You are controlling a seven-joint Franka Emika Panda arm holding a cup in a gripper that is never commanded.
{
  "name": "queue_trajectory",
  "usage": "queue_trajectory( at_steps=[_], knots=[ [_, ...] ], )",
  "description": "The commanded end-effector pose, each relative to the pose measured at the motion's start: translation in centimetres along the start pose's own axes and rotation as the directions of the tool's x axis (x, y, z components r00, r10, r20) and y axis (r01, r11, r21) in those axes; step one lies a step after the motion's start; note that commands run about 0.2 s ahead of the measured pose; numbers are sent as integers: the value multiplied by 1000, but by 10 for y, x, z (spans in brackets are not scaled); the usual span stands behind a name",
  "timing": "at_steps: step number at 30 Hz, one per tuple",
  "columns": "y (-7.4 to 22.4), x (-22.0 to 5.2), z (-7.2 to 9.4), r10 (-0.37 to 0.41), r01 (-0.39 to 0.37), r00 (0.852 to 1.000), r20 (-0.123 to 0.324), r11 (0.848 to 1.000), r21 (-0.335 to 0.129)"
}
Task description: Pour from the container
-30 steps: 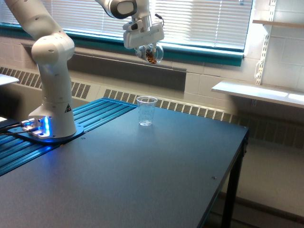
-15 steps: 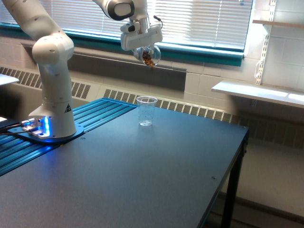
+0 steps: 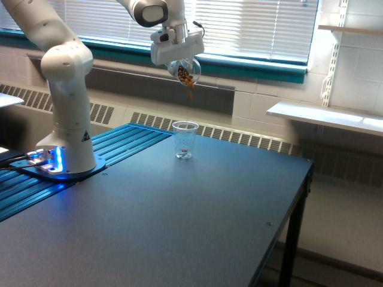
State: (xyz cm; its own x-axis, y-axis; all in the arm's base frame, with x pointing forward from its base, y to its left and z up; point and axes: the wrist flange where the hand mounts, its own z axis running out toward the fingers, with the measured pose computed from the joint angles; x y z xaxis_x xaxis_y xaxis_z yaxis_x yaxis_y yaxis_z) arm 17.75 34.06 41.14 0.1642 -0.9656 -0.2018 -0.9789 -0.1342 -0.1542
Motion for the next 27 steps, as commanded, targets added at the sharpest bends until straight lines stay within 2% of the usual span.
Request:
queue_trajectory(
  at_steps=[1,27],
  knots=[
    [2,-2,-1,8,-8,1000,12,1000,0],
    [2,0,3,29,-29,999,20,1000,-13]
  ],
)
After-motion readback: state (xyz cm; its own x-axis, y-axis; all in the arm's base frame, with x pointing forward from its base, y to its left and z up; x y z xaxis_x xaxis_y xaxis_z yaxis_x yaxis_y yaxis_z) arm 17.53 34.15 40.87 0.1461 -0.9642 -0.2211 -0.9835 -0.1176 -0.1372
